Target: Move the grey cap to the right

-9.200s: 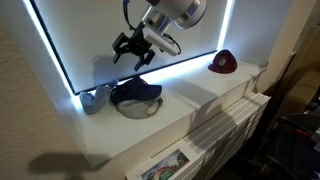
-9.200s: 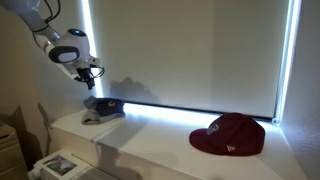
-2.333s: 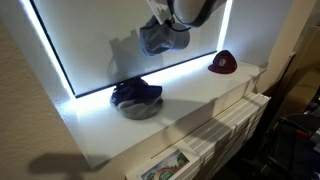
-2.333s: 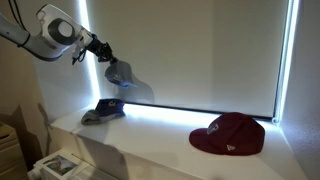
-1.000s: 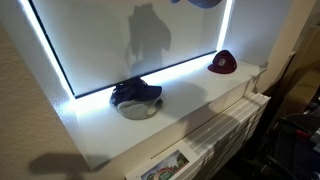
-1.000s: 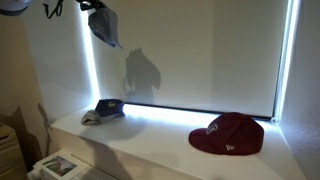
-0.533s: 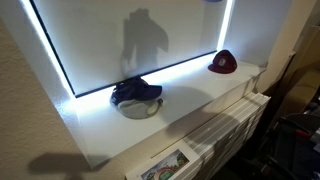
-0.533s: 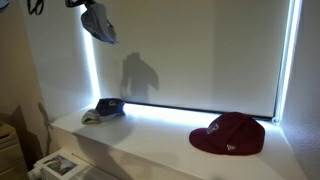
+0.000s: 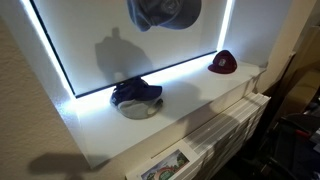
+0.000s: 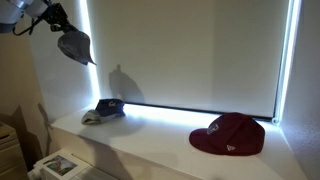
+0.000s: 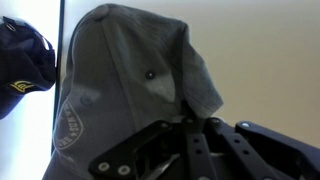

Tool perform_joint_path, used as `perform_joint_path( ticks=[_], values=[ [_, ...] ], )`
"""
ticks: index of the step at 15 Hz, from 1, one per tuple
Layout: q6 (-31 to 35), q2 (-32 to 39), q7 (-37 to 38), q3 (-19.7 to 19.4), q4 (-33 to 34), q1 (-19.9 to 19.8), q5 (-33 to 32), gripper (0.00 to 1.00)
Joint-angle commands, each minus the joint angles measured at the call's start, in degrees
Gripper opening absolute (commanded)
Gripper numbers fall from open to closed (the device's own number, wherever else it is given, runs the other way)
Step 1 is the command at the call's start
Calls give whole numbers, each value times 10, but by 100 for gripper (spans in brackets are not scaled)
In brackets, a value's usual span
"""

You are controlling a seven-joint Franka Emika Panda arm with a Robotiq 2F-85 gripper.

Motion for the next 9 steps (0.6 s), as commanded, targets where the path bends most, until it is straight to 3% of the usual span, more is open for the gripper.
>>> perform_joint_path(
  ticks=[1, 4, 8, 9],
  values=[
    [0, -113, 33, -4, 106, -1, -151, 1],
    [0, -144, 24, -21, 141, -3, -193, 1],
    [0, -136, 16, -73, 139, -5, -162, 1],
    [0, -126, 11, -50, 132, -42, -138, 1]
  ],
)
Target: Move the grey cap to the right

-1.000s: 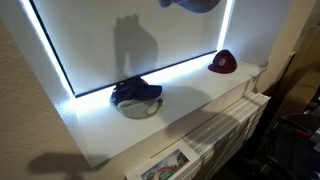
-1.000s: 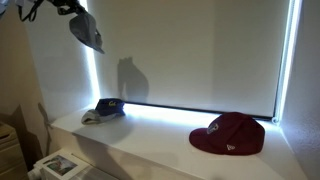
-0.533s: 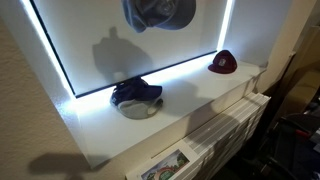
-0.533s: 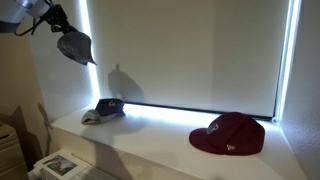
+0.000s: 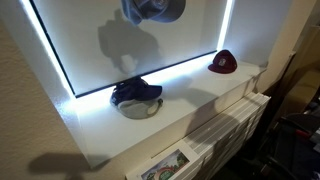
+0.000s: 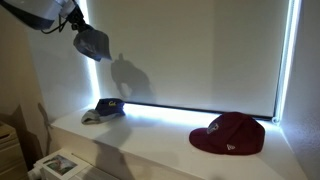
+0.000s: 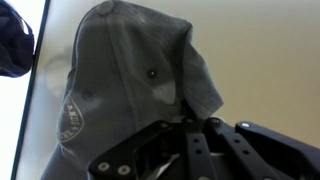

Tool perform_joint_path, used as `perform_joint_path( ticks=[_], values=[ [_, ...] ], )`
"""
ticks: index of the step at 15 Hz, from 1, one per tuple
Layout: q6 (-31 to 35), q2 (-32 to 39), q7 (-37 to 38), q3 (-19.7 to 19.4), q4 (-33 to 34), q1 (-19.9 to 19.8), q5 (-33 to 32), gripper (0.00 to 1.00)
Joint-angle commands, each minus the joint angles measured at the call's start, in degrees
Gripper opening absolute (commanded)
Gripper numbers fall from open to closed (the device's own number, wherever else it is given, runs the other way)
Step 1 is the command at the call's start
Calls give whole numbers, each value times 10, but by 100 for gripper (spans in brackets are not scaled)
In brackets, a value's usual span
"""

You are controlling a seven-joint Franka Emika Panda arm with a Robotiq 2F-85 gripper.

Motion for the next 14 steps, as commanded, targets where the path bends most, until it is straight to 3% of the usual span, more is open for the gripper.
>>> perform_joint_path(
  ticks=[1, 9, 10, 11, 14],
  values=[
    [0, 34, -9, -5, -20, -53, 45, 1],
    [1, 75, -7, -5, -58, -179, 199, 1],
    [1, 75, -8, -5, -50, -187, 222, 1],
    [0, 47, -11, -5, -36, -168, 190, 4],
    [0, 57, -11, -5, -36, -184, 211, 4]
  ],
)
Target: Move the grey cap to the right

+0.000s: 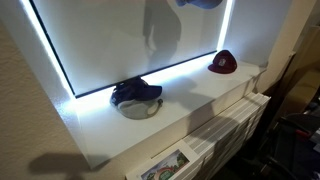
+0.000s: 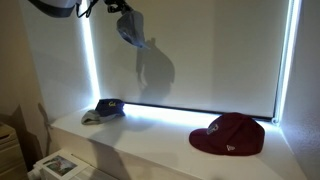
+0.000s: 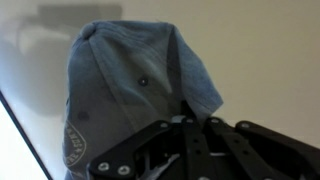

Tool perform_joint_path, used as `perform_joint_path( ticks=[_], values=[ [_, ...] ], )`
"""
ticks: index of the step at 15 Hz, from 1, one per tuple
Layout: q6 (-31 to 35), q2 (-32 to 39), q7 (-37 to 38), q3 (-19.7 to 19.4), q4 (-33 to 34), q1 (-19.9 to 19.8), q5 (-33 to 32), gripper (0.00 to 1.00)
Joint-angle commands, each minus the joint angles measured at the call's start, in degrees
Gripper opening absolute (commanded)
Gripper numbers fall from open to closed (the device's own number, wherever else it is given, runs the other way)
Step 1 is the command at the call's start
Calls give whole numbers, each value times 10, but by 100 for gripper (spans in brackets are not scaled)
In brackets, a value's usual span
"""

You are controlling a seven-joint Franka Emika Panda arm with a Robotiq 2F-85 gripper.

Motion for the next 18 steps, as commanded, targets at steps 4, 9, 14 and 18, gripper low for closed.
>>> perform_joint_path(
  ticks=[4, 9, 14, 18],
  values=[
    [-9, 21, -13, 34, 4, -43, 26, 1],
    [-1, 28, -8, 3, -5, -167, 76, 1],
    [-2, 11, -12, -7, 2, -206, 70, 4],
    [-3, 10, -12, 2, 3, -189, 70, 4]
  ],
)
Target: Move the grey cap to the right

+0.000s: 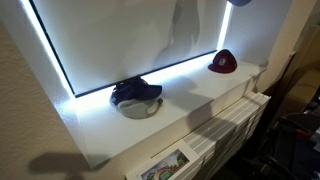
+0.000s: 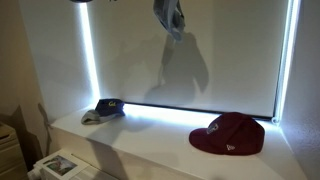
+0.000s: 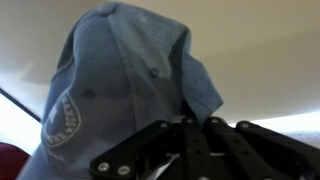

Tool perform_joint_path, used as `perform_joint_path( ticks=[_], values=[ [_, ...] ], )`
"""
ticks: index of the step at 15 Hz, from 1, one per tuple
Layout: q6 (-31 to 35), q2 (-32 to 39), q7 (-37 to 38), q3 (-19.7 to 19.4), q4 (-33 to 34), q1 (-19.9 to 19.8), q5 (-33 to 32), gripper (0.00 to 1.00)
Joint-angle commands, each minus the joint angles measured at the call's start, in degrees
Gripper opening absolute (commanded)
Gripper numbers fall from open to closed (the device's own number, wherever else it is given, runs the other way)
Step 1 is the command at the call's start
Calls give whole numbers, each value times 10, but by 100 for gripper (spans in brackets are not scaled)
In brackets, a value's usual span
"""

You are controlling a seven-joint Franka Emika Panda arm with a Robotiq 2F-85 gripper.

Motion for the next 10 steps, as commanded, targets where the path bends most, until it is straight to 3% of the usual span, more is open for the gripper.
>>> perform_joint_path(
  ticks=[1, 3, 5, 10],
  values=[
    [0, 0, 0, 0, 0, 0, 0, 1],
    [-24, 5, 6, 42, 32, -80, 65, 1],
    [-50, -43, -3, 25, 83, -108, 84, 1],
    [-142, -129, 32, 94, 191, -278, 121, 1]
  ],
)
